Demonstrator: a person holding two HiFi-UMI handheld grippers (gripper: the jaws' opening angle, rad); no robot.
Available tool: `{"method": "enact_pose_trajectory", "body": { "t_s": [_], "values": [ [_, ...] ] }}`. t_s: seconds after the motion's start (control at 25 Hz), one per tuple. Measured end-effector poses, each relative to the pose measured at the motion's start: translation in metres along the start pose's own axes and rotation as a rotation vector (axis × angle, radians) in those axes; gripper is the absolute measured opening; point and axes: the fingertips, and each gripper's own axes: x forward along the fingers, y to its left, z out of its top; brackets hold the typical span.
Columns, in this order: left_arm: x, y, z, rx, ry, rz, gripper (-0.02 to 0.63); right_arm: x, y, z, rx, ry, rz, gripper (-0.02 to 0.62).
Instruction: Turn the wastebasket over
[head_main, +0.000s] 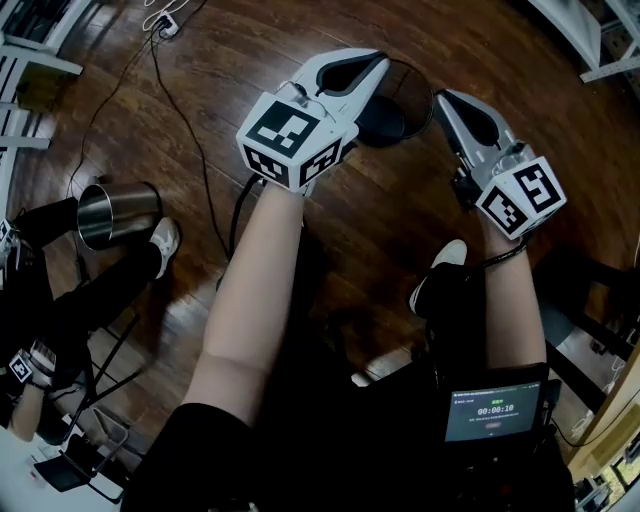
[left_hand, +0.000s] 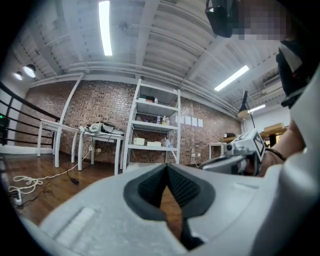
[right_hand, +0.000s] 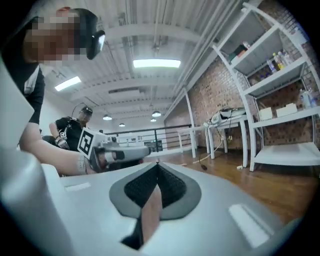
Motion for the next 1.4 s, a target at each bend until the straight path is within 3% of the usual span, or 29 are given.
{"method": "enact_pose_trajectory", "body": {
  "t_s": [0.12, 0.2, 0.64, 1.4],
  "values": [
    [0.003, -0.015, -0.004, 0.012, 0.01, -0.03, 0.002, -0.017, 0.007, 0.018, -0.023, -0.133, -0.005, 0.009],
    [0.005, -0.025, -0.009, 0.014, 0.021, -0.043, 0.002, -0.021, 0.006, 0.013, -0.02, -0.159, 0.003, 0.009],
    [0.005, -0.061, -0.019, -0.001, 0.033, -0.059, 0.002, -0.019, 0.01, -0.01, -0.05, -0.118, 0.009, 0.009],
    [0.009, -0.071, -0.03, -0.048, 0.026, -0.069, 0.002, -0.018, 0.006, -0.014, -0.055, -0.112, 0.013, 0.009]
  ]
}}
